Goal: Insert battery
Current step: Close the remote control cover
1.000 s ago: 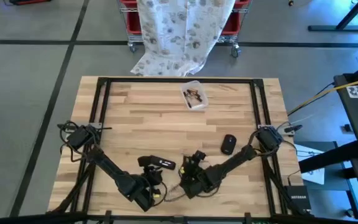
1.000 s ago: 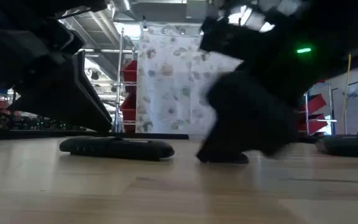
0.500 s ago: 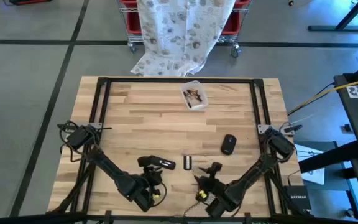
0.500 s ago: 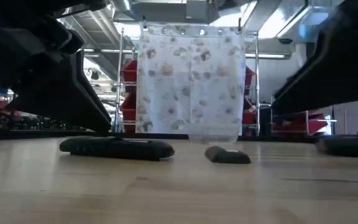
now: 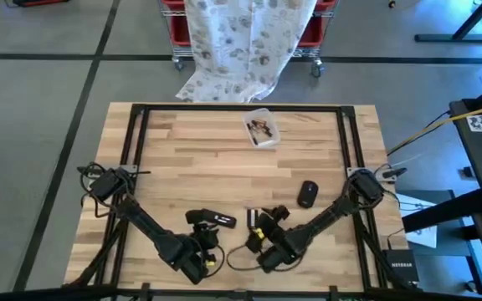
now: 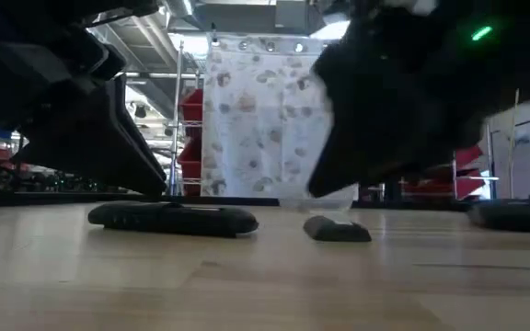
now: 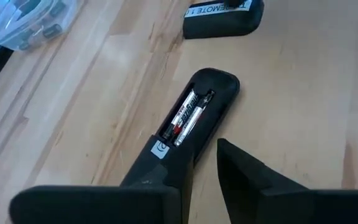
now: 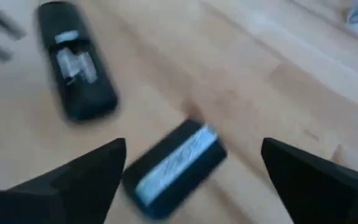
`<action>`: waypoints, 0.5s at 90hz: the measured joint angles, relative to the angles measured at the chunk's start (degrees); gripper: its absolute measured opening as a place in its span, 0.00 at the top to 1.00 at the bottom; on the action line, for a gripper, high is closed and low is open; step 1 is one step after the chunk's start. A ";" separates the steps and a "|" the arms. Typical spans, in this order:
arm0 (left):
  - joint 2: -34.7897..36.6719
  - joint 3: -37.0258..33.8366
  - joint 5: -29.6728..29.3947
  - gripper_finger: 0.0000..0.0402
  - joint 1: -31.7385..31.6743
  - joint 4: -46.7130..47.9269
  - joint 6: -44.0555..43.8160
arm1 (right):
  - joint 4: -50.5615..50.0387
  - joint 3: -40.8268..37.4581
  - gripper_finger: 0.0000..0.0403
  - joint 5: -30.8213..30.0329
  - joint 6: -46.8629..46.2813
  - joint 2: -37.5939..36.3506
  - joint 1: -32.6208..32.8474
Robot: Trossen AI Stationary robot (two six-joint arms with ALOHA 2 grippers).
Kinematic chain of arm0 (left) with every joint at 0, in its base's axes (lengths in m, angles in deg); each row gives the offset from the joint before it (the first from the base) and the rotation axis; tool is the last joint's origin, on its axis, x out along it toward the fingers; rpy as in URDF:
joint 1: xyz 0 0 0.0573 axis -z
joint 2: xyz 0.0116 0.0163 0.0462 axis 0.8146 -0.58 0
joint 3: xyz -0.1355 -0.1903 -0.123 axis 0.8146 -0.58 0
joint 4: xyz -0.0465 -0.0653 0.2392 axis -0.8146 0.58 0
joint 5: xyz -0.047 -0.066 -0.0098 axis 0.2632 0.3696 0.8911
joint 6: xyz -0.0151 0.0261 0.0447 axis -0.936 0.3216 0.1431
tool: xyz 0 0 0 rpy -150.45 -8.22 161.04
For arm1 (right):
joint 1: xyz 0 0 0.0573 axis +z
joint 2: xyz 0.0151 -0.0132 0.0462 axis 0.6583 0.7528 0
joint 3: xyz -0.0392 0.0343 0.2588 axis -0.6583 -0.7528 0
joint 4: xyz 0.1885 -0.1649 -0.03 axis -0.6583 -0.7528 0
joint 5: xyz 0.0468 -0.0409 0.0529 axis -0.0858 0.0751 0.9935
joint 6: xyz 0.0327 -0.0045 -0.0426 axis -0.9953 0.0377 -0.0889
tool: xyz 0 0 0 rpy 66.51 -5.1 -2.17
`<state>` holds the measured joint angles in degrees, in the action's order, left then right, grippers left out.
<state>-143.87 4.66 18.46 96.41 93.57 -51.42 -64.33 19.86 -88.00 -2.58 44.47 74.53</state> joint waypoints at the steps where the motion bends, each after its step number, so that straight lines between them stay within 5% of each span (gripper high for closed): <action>1: 0.00 0.00 0.00 0.87 0.00 -0.01 -0.05 | -0.03 0.00 0.08 0.43 -0.02 0.28 -0.33; 20: 0.02 0.00 0.02 0.87 0.16 -0.03 -1.29 | 2.25 0.42 0.17 5.20 5.45 3.35 -2.46; 45: 0.02 0.00 0.08 0.87 0.15 -0.04 -1.85 | 0.34 0.17 0.36 5.53 30.79 1.97 4.83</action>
<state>-143.85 4.66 18.53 96.57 93.54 -53.28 -63.99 20.02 -82.47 28.22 46.44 79.36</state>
